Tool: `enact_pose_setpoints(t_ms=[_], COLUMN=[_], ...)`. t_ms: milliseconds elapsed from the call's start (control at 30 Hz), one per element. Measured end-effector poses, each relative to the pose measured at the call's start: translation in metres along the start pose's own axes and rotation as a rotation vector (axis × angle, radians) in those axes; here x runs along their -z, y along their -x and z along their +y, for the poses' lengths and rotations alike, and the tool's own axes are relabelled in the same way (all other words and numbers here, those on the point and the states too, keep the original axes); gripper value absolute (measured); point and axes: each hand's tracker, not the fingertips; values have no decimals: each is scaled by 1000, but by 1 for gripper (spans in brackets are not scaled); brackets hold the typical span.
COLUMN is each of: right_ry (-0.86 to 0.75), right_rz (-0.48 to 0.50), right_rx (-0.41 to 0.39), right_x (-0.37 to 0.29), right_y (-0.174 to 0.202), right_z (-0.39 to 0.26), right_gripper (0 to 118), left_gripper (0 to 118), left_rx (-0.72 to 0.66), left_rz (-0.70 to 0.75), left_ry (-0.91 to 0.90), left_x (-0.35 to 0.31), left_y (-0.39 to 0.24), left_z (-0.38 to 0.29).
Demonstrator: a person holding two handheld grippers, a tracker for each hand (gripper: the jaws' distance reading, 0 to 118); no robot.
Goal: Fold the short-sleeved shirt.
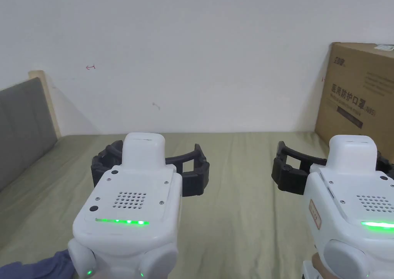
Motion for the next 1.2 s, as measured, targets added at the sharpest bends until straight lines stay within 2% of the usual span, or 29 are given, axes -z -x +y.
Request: enact_pose_setpoints(t_ms=[333, 500, 633, 667, 700, 733, 767, 800, 833, 867, 900, 933, 967, 1200], right_ry=[-8, -4, -31, -39, -50, -58, -67, -69, -63, -45, -30, -3, 24, 57], right_rz=[-20, -37, -29, -25, -21, -15, -5, -1, 3, 0, -9, -12, -8, 18], right_rx=[-1, -30, -25, -31, -42, -49, -59, -63, -63, -64, -51, -35, -30, 16], right_x=[0, 1, -3, -4, -5, -6, -8, -8, -7, -5, -5, -4, -2, 0], right_y=[1, 4, 3, 4, 4, 5, 6, 7, 7, 6, 5, 4, 2, -10], right_z=[3, 0, -1, -1, -1, -1, -1, -1, 0, 0, -1, -2, -3, -10], right_gripper=[117, 117, 116, 113, 95, 68, 35, 7, 7, 3, 3, 2, 1, 1], left_gripper=[118, 118, 118, 118, 116, 113, 106, 85, 85, 75, 49, 8, 0, 0], left_rx=[32, 22, 68, 72, 73, 67, 52, 37, 29, 30, 37, 36, 29, -78], left_rz=[29, 0, 20, 25, 34, 41, 46, 45, 41, 40, 39, 28, 33, 11], left_ry=[23, 34, 14, 5, 1, -4, -8, -11, -11, -9, -3, 9, 11, 117], left_x=[3, 4, 2, 1, -1, -3, -4, -7, -8, -8, -6, -3, -2, 10], left_y=[-2, 0, -4, -5, -6, -6, -5, -3, -2, -1, 0, 2, 4, 24], left_z=[3, 3, -2, -3, -2, -2, -1, 0, 0, 1, 1, 2, -1, -12])
